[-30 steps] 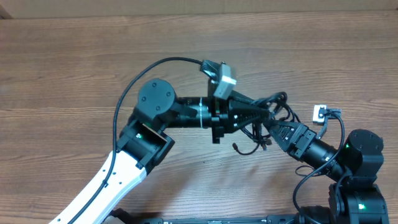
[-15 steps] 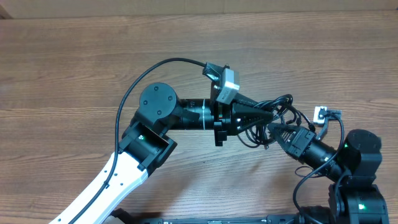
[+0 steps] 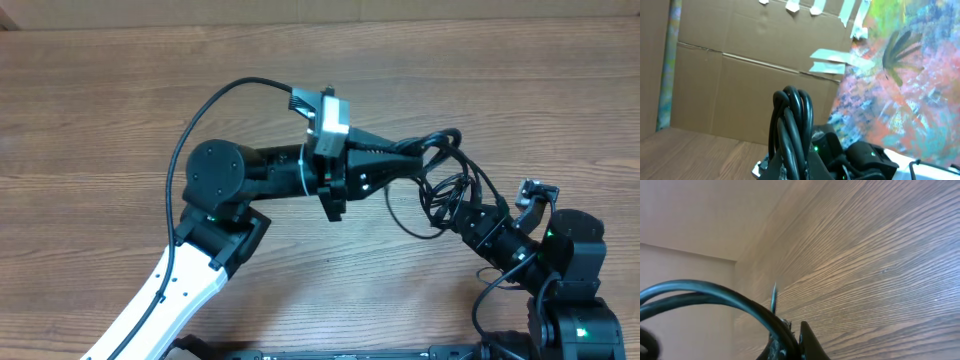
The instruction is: Untangle cables
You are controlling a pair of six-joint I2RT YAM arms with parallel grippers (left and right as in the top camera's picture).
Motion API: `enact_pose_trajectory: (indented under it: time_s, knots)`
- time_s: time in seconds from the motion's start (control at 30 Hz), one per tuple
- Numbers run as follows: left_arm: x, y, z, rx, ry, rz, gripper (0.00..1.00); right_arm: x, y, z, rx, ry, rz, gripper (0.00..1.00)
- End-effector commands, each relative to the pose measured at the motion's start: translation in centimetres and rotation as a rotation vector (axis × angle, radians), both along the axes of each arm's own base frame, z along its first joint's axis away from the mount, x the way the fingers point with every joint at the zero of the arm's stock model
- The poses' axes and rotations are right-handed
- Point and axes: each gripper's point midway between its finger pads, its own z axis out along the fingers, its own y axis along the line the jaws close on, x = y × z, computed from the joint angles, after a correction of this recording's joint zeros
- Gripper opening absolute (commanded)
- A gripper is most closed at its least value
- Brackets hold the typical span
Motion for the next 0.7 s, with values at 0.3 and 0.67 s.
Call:
enact_pose_trajectory:
  time_s: [0.3, 0.67]
  knots:
    - [1.0, 4.0, 4.5, -0.130, 0.122, 0.048, 0.04, 0.5, -4.0, -3.5, -0.177, 0.125, -0.178, 0.04]
    - [4.2, 7.0, 4.5, -0.160, 0.330, 0.104, 0.04, 0.8, -4.5, -5.2, -0.199, 0.204, -0.191, 0.06]
